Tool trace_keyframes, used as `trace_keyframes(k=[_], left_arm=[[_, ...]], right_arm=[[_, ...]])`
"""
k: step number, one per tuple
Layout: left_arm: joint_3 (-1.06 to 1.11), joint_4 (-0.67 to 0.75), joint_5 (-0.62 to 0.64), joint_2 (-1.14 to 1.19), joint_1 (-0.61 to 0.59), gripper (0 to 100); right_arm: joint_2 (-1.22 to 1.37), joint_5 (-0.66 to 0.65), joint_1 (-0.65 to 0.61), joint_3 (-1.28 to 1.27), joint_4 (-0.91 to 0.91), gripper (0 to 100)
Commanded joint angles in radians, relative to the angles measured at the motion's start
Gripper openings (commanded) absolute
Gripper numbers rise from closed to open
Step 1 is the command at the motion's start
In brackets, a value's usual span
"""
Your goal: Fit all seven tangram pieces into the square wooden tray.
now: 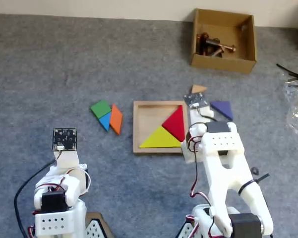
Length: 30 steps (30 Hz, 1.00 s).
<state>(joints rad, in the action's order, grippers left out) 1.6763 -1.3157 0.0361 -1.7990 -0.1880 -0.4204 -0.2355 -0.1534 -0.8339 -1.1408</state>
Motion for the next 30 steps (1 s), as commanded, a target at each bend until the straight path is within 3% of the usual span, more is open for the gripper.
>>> trace_keyframes(k=[1,15,22,30], left_arm=[[0.021,-0.008,0.002,0.007,-0.008,0],[0.021,-0.008,0.002,0.007,-0.008,0],[0.021,-0.008,0.002,0.007,-0.008,0],[0.021,-0.008,0.002,0.007,-0.008,0]], right_arm=[[-0.039,0.003,-0.007,0.004,0.019,2.8],[-0.036,0.003,0.01,0.01,0.021,2.8],[-0.036,0.009,0.099,0.002,0.12,2.8],[-0.036,0.009,0.113,-0.031,0.173,2.8]])
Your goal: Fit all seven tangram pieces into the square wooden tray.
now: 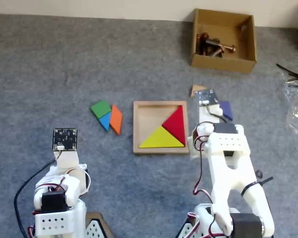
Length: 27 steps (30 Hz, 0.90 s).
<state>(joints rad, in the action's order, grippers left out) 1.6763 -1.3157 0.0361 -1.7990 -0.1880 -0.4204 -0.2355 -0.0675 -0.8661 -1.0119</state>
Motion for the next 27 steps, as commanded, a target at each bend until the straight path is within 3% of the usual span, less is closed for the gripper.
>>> trace_keyframes(k=[1,21,27], left_arm=[[0.021,-0.008,0.002,0.007,-0.008,0],[0.021,-0.008,0.002,0.007,-0.008,0],[0.021,-0.008,0.002,0.007,-0.008,0]], right_arm=[[-0.036,0.009,0.039,-0.01,0.047,2.8],[-0.036,0.002,0.288,0.01,0.036,2.8],[-0.036,-0.002,0.295,0.156,-0.084,2.8]])
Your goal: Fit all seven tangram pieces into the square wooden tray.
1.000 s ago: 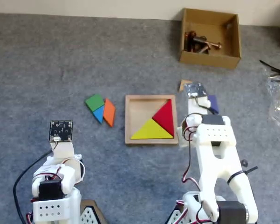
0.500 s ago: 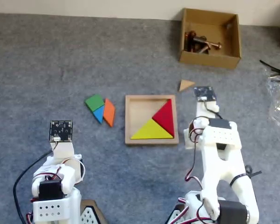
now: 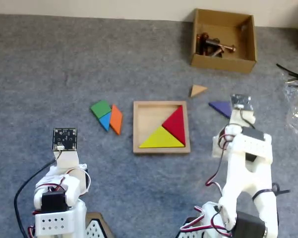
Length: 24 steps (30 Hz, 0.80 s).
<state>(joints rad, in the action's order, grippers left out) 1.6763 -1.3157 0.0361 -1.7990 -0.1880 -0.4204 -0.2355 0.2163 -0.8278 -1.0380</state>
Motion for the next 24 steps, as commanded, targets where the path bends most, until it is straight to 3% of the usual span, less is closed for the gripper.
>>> trace_keyframes(k=[1,12,24], left_arm=[[0.021,-0.008,0.002,0.007,-0.008,0],[0.021,-0.008,0.002,0.007,-0.008,0],[0.021,-0.008,0.002,0.007,-0.008,0]], right_arm=[[-0.035,-0.02,0.008,0.145,-0.077,2.8],[-0.018,-0.069,-0.031,0.403,-0.291,3.1],[0.389,-0.069,-0.047,0.857,-0.447,3.2]])
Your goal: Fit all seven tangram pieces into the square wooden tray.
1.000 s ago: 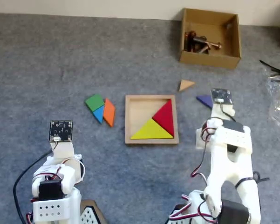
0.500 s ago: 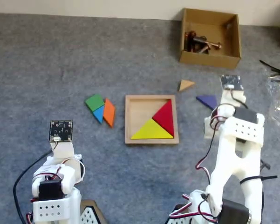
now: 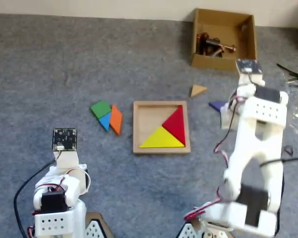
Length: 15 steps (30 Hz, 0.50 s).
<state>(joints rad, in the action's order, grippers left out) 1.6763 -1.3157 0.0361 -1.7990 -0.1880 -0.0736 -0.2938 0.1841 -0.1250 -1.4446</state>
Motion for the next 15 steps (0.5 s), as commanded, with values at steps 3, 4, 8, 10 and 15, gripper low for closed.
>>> trace_keyframes(k=[3,4,8,10,15], left_arm=[[0.021,-0.008,0.002,0.007,-0.008,0],[0.021,-0.008,0.002,0.007,-0.008,0],[0.021,-0.008,0.002,0.007,-0.008,0],[0.021,-0.008,0.002,0.007,-0.008,0],[0.021,-0.008,0.002,0.007,-0.008,0]], right_arm=[[0.116,-0.038,-0.018,0.272,-0.084,3.2],[0.137,-0.058,-0.019,0.308,-0.096,3.2],[0.209,-0.11,-0.018,0.418,-0.108,3.2],[0.243,-0.146,-0.019,0.453,-0.11,3.2],[0.321,-0.175,-0.021,0.51,-0.104,12.8]])
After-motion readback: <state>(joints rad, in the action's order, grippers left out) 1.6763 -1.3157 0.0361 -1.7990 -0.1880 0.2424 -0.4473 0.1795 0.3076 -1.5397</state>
